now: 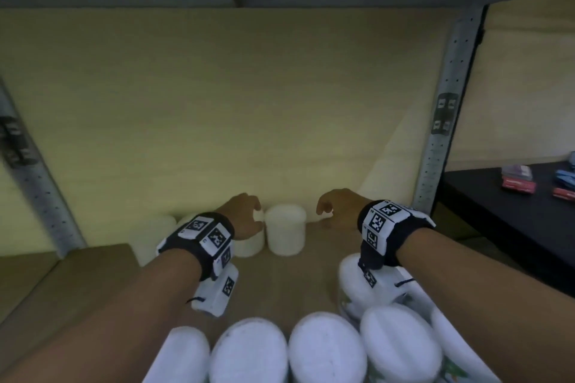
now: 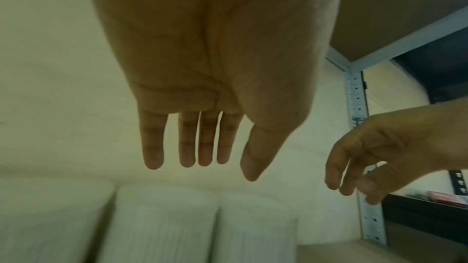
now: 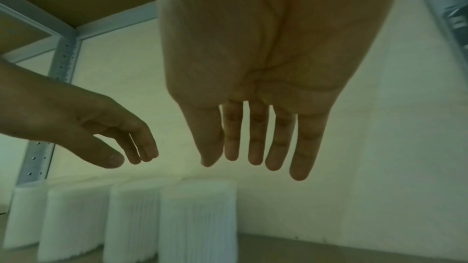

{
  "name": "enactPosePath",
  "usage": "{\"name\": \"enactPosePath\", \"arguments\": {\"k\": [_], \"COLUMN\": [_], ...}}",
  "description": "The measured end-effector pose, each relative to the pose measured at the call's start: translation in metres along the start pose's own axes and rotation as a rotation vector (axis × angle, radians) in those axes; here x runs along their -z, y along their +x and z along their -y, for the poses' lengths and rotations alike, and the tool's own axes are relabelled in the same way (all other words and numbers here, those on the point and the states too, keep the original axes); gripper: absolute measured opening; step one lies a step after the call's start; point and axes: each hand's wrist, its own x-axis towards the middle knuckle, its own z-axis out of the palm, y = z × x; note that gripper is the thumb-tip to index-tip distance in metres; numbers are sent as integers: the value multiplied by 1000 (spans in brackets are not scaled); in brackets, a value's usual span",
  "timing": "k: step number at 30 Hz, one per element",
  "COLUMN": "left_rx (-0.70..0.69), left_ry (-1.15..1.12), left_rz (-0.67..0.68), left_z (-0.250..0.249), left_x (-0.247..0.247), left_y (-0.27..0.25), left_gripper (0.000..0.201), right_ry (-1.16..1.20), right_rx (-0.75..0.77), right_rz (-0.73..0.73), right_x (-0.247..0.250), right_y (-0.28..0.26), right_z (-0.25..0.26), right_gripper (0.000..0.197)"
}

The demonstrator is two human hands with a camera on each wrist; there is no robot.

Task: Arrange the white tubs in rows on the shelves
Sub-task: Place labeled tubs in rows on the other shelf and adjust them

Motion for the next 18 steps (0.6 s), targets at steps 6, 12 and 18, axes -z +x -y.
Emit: {"name": "enactPosePath", "arguments": {"k": [6, 12, 18], "left_rx": [45, 26, -18], "left_ry": [-4, 9, 8], "left_rz": [-4, -24, -61], "left_z": [44, 57, 58], "left_x": [-2, -9, -13], "left_y": [19, 36, 39], "left_gripper": [53, 57, 53], "right_ry": [-46, -116, -183], "right_rx": [-1, -76, -95], "right_rz": [16, 94, 23], "right_x": [-6, -19, -24], "right_y": [46, 80, 92], "right_z": [39, 61, 64], "right_gripper": [45, 56, 57]}}
